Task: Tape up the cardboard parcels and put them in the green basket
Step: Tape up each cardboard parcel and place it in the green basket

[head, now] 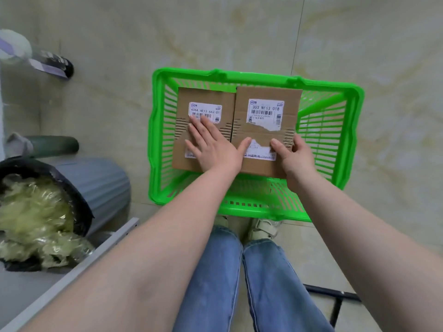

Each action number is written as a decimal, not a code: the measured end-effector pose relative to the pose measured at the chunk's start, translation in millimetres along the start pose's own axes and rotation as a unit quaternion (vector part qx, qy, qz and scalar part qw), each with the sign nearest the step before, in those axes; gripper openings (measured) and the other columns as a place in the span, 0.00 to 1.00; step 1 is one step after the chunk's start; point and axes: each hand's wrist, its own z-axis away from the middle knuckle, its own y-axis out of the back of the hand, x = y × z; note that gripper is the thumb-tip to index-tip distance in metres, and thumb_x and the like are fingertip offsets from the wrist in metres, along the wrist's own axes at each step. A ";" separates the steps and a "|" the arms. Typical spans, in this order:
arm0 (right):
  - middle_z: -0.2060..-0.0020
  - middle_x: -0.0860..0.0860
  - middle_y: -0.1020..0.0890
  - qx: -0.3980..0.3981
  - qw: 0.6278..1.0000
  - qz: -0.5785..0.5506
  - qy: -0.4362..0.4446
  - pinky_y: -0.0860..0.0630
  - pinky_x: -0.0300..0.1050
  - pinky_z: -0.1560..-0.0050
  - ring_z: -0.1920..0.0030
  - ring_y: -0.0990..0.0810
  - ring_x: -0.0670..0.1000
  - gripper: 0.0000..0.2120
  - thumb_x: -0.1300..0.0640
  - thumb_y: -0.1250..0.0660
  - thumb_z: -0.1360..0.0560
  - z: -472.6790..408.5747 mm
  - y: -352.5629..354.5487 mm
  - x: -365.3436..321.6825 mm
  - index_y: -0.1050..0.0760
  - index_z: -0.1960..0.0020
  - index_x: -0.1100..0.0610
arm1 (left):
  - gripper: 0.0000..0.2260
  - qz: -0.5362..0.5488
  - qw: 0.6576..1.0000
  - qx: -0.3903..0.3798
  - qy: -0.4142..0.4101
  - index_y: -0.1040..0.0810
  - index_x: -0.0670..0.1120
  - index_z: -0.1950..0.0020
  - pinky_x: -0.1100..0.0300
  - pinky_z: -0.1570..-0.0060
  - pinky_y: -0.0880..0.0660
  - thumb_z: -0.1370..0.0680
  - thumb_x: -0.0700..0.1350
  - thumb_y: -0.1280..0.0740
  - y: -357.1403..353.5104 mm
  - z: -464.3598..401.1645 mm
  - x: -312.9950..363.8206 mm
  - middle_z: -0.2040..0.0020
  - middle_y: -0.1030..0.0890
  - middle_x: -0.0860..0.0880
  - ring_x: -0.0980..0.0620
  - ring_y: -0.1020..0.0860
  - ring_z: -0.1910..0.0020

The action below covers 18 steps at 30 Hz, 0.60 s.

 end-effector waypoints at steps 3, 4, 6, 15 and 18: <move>0.42 0.54 0.18 -0.004 1.000 0.030 0.001 0.22 0.49 0.42 0.46 0.18 0.53 0.19 0.62 0.33 0.22 -14.4 -4.5 14.2 0.28 0.32 0.58 | 0.54 0.005 1.000 0.022 -0.002 0.65 0.36 0.23 0.39 0.26 0.60 0.28 0.73 0.42 -18.3 -6.8 -1.0 0.22 0.64 0.36 0.39 0.63 0.22; 0.42 0.54 0.18 -0.007 0.999 0.039 0.006 0.22 0.49 0.42 0.45 0.19 0.53 0.18 0.62 0.33 0.22 -17.5 -3.4 17.2 0.28 0.33 0.58 | 0.54 0.006 1.000 0.026 -0.004 0.65 0.36 0.23 0.39 0.26 0.61 0.28 0.73 0.43 -21.9 -7.2 -0.5 0.22 0.64 0.36 0.39 0.63 0.22; 0.43 0.54 0.18 -0.011 0.998 0.059 0.017 0.22 0.45 0.44 0.47 0.19 0.51 0.17 0.61 0.33 0.22 -21.5 -0.3 19.4 0.27 0.34 0.58 | 0.55 0.008 1.000 0.024 -0.003 0.65 0.36 0.23 0.39 0.27 0.62 0.28 0.73 0.43 -25.0 -7.8 1.3 0.22 0.64 0.35 0.38 0.63 0.22; 0.40 0.51 0.23 -0.031 0.982 0.186 0.005 0.29 0.46 0.39 0.43 0.25 0.51 0.20 0.55 0.36 0.20 -26.5 -0.4 11.0 0.34 0.30 0.56 | 0.54 0.034 0.999 -0.001 0.015 0.66 0.35 0.24 0.41 0.26 0.62 0.27 0.70 0.40 -13.1 -5.2 8.0 0.23 0.66 0.35 0.38 0.64 0.23; 0.38 0.53 0.22 -0.043 0.976 0.212 -0.005 0.28 0.50 0.37 0.40 0.23 0.54 0.20 0.54 0.36 0.20 -28.8 3.1 7.4 0.34 0.30 0.56 | 0.55 0.078 0.996 -0.010 0.030 0.66 0.34 0.24 0.40 0.27 0.63 0.27 0.69 0.38 -9.3 -7.2 15.8 0.23 0.67 0.35 0.37 0.66 0.23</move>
